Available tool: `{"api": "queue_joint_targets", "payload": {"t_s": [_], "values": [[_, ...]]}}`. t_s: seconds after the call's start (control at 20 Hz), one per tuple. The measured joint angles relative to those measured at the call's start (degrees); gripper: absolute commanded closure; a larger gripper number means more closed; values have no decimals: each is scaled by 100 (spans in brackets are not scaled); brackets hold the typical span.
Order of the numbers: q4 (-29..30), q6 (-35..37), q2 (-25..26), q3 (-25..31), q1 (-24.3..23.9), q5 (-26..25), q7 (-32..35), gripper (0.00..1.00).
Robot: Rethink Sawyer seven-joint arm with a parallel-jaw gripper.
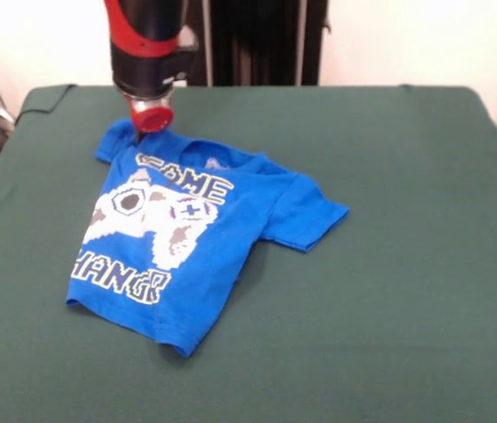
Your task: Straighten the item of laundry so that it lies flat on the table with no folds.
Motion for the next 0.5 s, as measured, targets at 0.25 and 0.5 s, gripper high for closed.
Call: {"api": "queue_joint_targets", "payload": {"t_s": [0.25,0.5], "values": [[-1,-340,-201,-248,497,-694,0,100],[-26,-705,-536,-564,1099,-1312,0,100]]}}
